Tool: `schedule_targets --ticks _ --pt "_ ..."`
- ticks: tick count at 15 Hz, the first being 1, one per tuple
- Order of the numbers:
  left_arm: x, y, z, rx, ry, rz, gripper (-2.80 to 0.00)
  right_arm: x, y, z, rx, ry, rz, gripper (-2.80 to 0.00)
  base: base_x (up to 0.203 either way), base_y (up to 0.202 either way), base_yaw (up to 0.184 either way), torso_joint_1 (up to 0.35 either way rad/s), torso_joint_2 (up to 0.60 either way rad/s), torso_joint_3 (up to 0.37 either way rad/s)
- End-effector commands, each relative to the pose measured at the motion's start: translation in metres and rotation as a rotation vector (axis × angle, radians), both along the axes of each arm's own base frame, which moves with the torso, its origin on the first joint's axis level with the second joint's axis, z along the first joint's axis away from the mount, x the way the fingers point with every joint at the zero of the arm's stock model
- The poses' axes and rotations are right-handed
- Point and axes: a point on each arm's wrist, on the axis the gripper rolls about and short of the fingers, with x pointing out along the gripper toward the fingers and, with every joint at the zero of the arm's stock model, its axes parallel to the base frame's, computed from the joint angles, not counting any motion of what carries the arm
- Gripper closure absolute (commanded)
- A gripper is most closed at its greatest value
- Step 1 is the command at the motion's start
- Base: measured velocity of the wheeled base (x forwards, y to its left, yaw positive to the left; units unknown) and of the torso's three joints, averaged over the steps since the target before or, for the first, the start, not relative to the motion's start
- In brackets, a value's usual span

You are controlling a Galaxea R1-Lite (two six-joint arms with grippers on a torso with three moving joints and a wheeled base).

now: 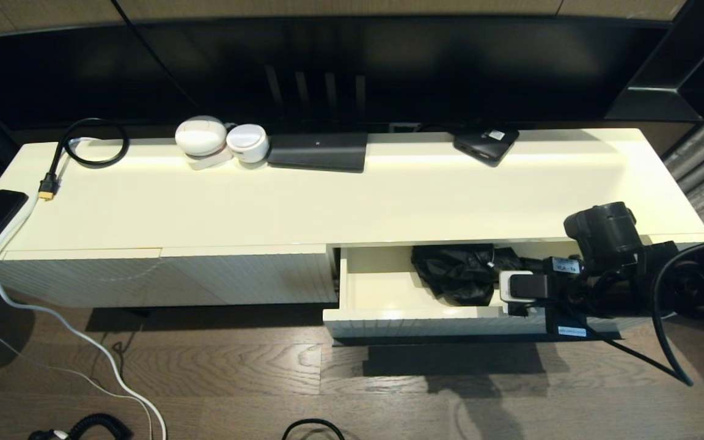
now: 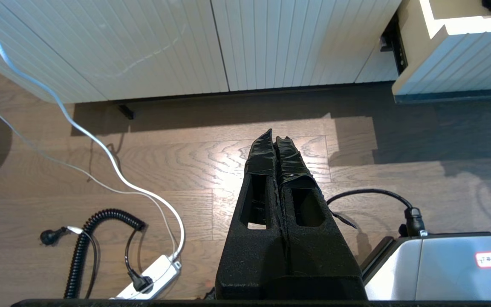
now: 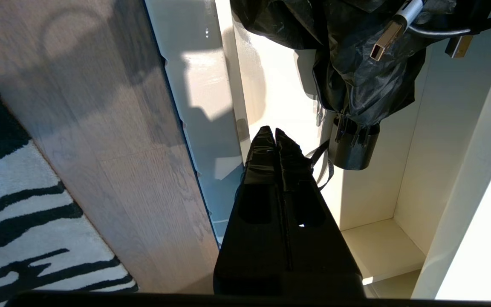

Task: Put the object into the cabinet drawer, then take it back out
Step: Open the drawer

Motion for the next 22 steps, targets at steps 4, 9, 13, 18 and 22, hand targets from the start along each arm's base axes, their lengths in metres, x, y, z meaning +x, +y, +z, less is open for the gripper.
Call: schedule_targets --ticks 4,9,13,18,22 --pt "0.0 0.0 0.0 0.001 0.0 0.0 0.0 -0.01 -0.002 -0.007 -0.011 0.04 0.005 0.0 0.0 0.0 0.0 0.0 0.0 0.0" --pt "0.0 0.0 0.0 0.001 0.0 0.0 0.0 -0.027 -0.006 -0.016 -0.014 0.086 0.007 0.0 0.0 0.0 0.0 0.0 0.0 0.0" --pt "0.0 0.0 0.0 0.001 0.0 0.0 0.0 -0.038 -0.008 -0.022 -0.015 0.116 0.01 0.0 0.0 0.0 0.0 0.0 0.0 0.0" --pt "0.0 0.0 0.0 0.001 0.0 0.0 0.0 -0.05 -0.01 -0.033 -0.013 0.124 0.01 0.0 0.0 0.0 0.0 0.0 0.0 0.0" --pt "0.0 0.0 0.0 0.001 0.0 0.0 0.0 -0.055 -0.011 -0.035 -0.012 0.113 0.014 0.0 0.0 0.0 0.0 0.0 0.0 0.0"
